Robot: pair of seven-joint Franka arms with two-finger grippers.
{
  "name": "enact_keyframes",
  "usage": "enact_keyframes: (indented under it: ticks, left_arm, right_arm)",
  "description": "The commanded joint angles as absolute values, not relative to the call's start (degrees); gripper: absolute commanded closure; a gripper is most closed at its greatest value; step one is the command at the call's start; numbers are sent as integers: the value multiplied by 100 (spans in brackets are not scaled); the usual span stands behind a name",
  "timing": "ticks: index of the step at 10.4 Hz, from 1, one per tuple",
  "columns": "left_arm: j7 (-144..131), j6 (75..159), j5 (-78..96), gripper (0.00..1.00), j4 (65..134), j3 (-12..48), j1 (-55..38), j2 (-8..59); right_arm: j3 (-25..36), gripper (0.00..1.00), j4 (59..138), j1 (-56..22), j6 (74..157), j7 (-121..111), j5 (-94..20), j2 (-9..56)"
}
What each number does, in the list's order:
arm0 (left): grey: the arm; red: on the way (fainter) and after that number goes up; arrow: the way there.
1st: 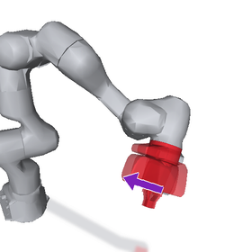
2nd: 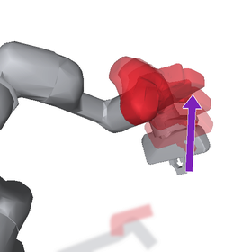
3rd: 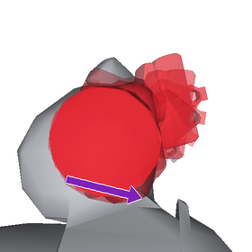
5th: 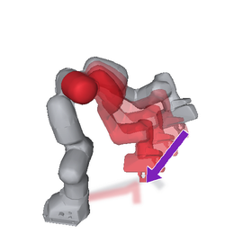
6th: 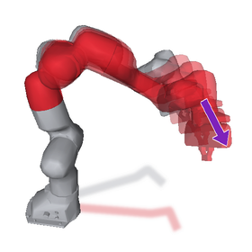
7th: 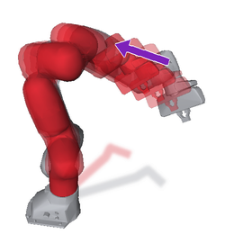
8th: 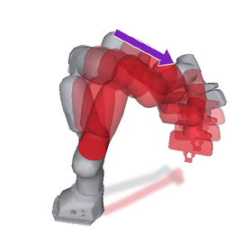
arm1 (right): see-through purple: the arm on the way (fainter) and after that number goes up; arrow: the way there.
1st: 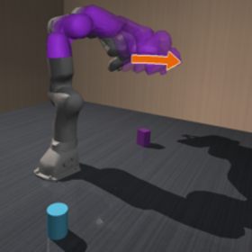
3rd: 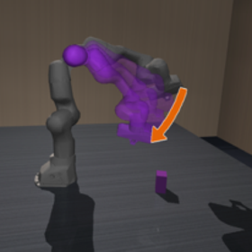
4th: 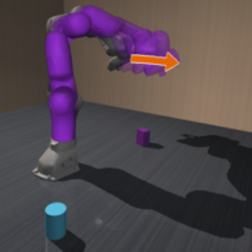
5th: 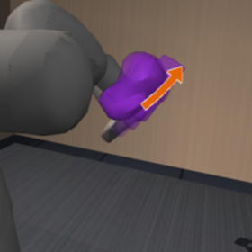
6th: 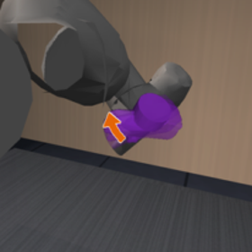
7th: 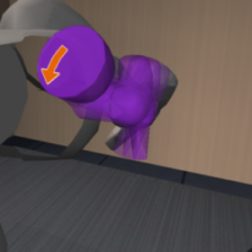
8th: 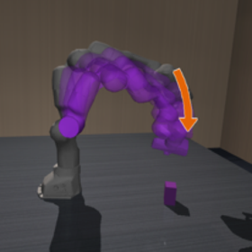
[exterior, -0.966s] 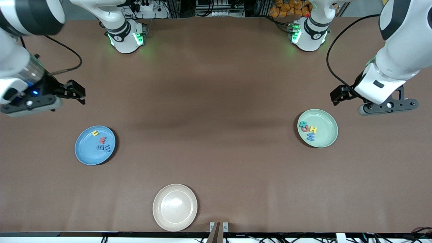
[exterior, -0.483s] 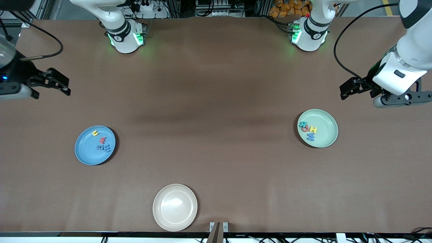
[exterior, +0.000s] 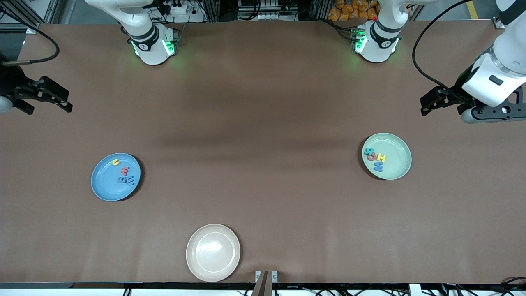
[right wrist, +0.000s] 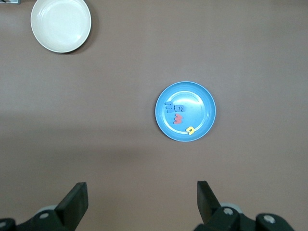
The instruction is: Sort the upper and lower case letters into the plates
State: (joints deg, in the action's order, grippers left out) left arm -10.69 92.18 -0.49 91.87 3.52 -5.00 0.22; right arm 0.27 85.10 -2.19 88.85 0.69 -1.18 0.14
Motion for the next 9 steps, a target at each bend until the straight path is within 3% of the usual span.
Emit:
enact_keyframes:
  ticks: [1,9]
  left_arm:
    - [-940,9185,97,0,9168,272,-571,-79]
    - [-949,9132,123,0,8965,334,-563,-70]
  right_arm:
    - [158,0,8429,-334,8771,193,-158,-26]
    - [123,0,8438,-334,8789,193,61,-18]
